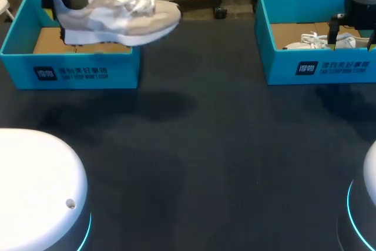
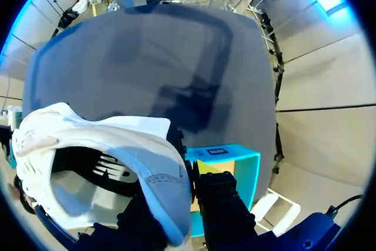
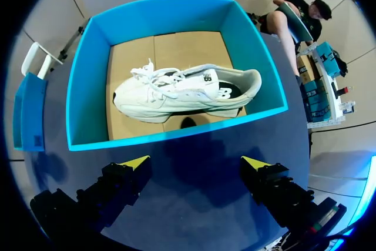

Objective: Take the shoe out of the shoebox, open the shoe tongue, remove and reinsert the insole, then place the shoe into the shoebox

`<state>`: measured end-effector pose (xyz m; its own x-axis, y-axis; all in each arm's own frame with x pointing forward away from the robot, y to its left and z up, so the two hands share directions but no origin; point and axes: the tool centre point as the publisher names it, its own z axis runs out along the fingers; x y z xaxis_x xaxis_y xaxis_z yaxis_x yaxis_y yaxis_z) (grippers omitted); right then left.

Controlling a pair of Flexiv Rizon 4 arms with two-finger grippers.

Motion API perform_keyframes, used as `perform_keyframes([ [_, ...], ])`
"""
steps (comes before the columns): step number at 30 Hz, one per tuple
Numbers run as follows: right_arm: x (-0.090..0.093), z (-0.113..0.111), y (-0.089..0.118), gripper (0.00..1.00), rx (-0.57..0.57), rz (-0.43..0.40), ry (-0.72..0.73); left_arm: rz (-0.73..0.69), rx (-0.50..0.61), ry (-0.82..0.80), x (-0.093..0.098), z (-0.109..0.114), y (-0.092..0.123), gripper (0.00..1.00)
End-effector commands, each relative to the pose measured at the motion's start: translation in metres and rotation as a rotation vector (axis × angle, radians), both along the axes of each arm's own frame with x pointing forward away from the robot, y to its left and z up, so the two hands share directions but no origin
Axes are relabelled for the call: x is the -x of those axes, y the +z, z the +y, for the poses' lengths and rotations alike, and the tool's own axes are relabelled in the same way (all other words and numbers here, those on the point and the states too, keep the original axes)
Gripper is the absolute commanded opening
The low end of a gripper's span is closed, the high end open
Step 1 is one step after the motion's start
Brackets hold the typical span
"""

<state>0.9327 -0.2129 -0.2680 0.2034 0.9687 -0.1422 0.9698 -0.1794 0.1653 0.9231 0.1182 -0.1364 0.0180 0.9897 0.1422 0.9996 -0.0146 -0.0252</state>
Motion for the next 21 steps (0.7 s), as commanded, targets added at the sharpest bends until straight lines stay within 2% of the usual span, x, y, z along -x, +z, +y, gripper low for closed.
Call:
perform_keyframes([
  [1, 0.0, 0.0, 0.0, 1.0, 0.0, 0.0, -0.001, -0.132, -0.046, -0.001, 0.034, -0.023, 0.002, 0.0],
  [12, 0.0, 0.0, 0.0, 1.0, 0.0, 0.0, -0.001, -0.171, -0.035, -0.023, 0.081, -0.074, -0.005, 0.0],
  [19, 0.0, 0.0, 0.0, 1.0, 0.0, 0.0, -0.001, -0.19, -0.043, -0.011, 0.096, -0.101, -0.013, 0.0],
  [21, 0.0, 0.0, 0.0, 1.0, 0.0, 0.0, -0.001, -0.195, -0.049, -0.007, 0.104, -0.114, -0.018, 0.0],
])
